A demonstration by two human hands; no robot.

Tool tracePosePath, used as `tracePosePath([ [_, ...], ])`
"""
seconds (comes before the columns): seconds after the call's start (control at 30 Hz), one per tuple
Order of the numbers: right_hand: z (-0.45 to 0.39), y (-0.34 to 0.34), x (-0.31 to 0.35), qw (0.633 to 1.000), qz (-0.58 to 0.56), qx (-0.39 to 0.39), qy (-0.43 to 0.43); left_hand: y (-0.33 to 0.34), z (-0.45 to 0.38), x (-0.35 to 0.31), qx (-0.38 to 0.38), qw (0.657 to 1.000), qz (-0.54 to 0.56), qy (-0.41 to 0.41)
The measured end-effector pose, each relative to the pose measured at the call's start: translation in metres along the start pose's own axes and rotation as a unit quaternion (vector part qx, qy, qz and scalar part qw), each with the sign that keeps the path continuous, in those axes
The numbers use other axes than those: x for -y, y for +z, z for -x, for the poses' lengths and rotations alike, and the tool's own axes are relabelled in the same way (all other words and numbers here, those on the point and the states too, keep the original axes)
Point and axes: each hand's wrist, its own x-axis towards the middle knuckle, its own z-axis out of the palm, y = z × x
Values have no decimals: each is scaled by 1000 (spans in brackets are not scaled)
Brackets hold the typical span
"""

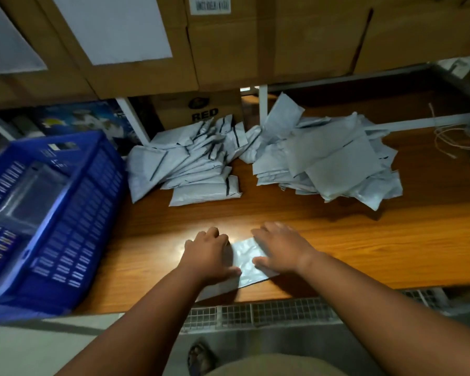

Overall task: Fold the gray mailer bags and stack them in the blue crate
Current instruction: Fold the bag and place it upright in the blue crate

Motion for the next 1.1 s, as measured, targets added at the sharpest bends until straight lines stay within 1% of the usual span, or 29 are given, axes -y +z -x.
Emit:
tracePosePath([
  [0.07, -10, -12, 12, 999, 15, 26, -39, -6, 0, 9, 43, 999, 12, -20],
  [0.13, -20, -18, 22, 997, 27, 46, -57, -10, 1, 12, 72, 997, 21, -25],
  [0.2, -31, -22, 28, 996, 28, 56, -69, -12, 2, 15, 74, 997, 29, -8],
  [0.3, -50, -33, 32, 995, -10, 62, -83, -25, 4, 24, 67, 991, 115, 10],
  [0.37, -63, -48, 33, 990, -27, 73, -114, -43, 7, 37, 53, 983, 176, -1],
  [0.43, -77, -70, 34, 987, -17, 65, -149, -67, 11, 56, 31, 980, 194, -14],
  [0.57, -105, -127, 44, 985, 19, 19, -170, -117, 25, 109, -24, 990, 139, -13],
  [0.63, -119, -153, 55, 985, 12, 2, -172, -138, 35, 138, -42, 992, 119, -30],
  [0.77, -150, -197, 86, 986, -10, -7, -169, -173, 56, 187, -92, 991, 73, -68],
  [0.93, -192, -237, 144, 986, 1, -33, -165, -202, 75, 240, -147, 980, 66, -117],
  [1.03, -215, -259, 181, 980, -7, -60, -190, -214, 82, 272, -172, 973, 41, -146],
  [1.1, -231, -274, 203, 977, -8, -69, -204, -225, 88, 296, -195, 967, 52, -158],
])
